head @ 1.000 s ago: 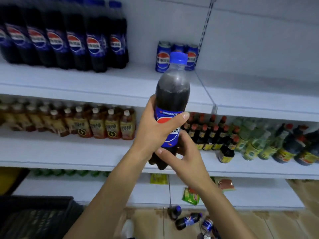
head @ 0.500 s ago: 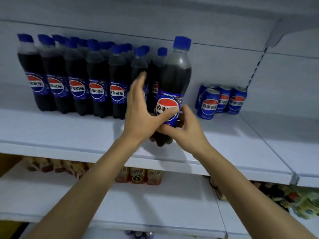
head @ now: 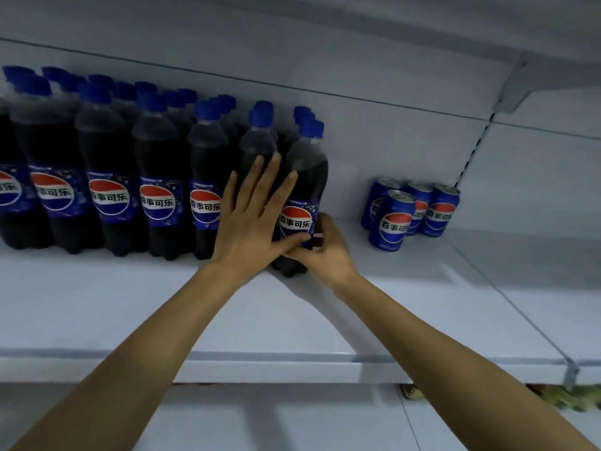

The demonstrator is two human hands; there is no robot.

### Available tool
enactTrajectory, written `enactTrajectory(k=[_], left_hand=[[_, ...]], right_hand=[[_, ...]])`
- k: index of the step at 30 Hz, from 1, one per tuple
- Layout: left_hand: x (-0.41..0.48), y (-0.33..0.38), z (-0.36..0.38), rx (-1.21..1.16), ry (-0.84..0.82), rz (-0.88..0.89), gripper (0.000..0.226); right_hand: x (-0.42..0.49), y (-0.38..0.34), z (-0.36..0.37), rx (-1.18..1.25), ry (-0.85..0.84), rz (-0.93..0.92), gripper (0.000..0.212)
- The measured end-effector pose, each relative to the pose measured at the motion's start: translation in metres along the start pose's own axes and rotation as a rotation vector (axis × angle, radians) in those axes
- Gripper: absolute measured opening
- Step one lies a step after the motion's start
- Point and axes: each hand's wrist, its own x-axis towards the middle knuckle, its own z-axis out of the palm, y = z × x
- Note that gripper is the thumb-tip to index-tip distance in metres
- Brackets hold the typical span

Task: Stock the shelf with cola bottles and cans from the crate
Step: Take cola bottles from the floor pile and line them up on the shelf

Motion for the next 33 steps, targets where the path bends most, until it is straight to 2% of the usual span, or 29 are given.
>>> enactTrajectory(k=[7,18,21,24,26,30,33], left_hand=[[0.000,-0.001,0.013,0.080,0.028,0.013,0.078],[-0.003,0.001,0.021,0.127,0.015,-0.014,0.074],[-0.001,0.004,0.017,0.108,-0.005,-0.033,0.075],[0.000,0.023,-0.002,-0.065,-0.068,-0.175,0.087],[0.001,0.053,-0.024,-0.240,-0.100,-0.308,0.094],[-0.007,0.130,-0.061,-0.607,-0.114,-0.355,0.082],[-0.026,0.196,-0.071,-0.901,-0.136,-0.432,0.071]], right_hand=[[0.017,0.002,-0.001,-0.117,-0.052,0.028,0.066],[0.023,0.010,0.002,-0.182,-0.005,0.041,0.060],[0.023,0.007,0.002,-0.212,-0.043,0.063,0.060],[0.004,0.004,-0.005,-0.198,-0.095,0.040,0.067],[-0.021,0.002,-0.020,-0.156,-0.103,0.003,0.062],[-0.093,0.005,-0.075,0.010,-0.079,0.020,0.038],[-0.167,0.008,-0.133,0.179,0.083,0.110,0.037]])
